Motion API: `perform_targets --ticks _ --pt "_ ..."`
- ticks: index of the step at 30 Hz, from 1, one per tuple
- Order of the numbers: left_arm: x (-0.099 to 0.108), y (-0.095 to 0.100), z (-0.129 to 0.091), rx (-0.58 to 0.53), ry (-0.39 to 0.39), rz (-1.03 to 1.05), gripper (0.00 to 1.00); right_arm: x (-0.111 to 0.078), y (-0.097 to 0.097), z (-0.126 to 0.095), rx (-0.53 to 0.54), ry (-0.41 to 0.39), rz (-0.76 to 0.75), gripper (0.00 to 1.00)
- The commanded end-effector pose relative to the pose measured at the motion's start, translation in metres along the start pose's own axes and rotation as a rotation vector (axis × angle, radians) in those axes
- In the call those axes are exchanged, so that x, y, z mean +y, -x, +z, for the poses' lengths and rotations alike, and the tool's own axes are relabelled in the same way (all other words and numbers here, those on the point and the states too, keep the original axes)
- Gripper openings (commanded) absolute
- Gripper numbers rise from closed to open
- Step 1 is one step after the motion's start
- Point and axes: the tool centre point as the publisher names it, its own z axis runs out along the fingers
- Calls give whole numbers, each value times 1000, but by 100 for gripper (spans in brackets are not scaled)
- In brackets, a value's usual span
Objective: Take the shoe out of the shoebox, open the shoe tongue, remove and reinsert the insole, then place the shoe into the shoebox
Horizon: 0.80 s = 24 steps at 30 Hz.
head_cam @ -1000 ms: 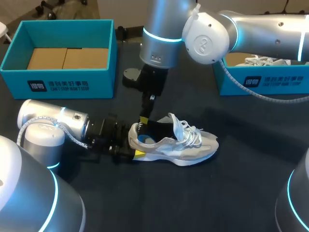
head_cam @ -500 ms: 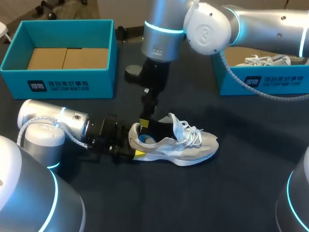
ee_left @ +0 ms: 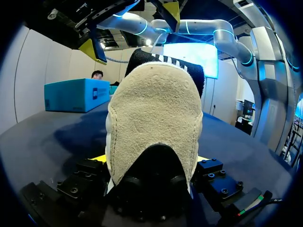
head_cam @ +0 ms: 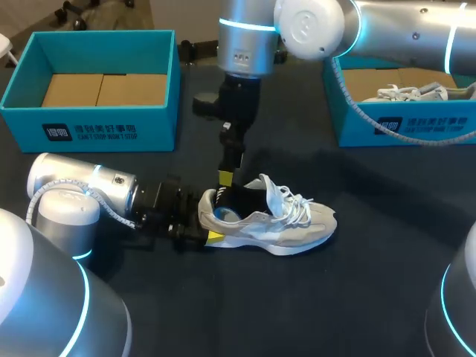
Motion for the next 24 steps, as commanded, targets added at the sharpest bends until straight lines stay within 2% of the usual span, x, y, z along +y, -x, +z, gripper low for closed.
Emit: perform_targets --ticks 1,8,13,17,21,22,23,24 --pt "1 0 1 -1 1 0 0 0 -1 0 -2 0 1 100" --pt "1 0 1 -1 1 0 0 0 0 -1 -6 -7 -1 100" --pt "1 0 1 -1 1 0 0 -5 8 -5 -3 -31 14 100" --pt "1 0 1 -1 1 0 0 -9 17 -5 35 -43 9 100" --pt "1 0 1 -1 1 0 0 -6 17 -5 59 -65 -13 100" --pt "1 0 1 -1 1 0 0 -5 16 -3 63 -66 -15 92" --pt "1 0 1 -1 1 0 0 -4 15 -2 68 -63 -16 77" --pt "1 0 1 -1 1 0 0 -4 14 0 71 -62 -21 67"
